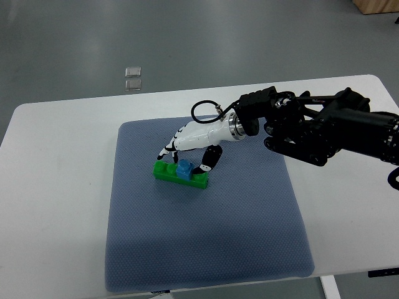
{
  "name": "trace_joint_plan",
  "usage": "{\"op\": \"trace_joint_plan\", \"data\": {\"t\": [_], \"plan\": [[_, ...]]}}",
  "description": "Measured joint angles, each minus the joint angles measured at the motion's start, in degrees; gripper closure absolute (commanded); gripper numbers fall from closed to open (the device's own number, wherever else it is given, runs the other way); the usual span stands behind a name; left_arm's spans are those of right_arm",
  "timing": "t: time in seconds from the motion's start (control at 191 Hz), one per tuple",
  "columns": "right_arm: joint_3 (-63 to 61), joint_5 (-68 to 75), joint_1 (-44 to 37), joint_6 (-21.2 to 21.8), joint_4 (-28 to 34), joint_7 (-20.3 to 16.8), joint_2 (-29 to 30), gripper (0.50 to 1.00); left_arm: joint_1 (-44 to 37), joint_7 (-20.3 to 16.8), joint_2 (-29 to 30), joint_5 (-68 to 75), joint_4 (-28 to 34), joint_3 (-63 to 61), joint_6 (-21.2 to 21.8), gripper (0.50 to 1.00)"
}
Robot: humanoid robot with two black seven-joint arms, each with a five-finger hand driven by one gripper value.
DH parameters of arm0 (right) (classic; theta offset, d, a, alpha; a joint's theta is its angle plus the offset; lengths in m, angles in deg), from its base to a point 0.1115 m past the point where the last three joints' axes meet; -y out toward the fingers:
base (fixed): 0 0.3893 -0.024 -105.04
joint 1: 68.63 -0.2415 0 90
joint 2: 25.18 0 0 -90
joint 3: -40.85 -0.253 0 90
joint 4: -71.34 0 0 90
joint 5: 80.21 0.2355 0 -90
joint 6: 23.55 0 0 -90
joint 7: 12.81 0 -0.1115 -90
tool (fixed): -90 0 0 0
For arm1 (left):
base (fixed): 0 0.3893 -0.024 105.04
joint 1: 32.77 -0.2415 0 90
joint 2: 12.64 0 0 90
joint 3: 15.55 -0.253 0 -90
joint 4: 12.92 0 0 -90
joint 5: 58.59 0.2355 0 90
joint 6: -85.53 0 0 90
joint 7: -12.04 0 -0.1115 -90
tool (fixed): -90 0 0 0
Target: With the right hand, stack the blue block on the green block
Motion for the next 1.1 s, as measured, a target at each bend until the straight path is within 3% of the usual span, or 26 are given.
{"op": "trace_joint_plan", "data": {"t": [0.791, 1.1], "plan": [[-0.1, 0.4, -2.3, 1.1, -0.3, 0.0, -0.8, 0.589, 0.0, 0.0, 0.0, 0.0, 0.0, 0.0, 0.0, 0.5], [-0.7, 4.3, -3.3, 1.1, -2.9, -0.3, -5.0, 0.587, 0.0, 0.0, 0.0, 0.0, 0.0, 0.0, 0.0, 0.5]]}}
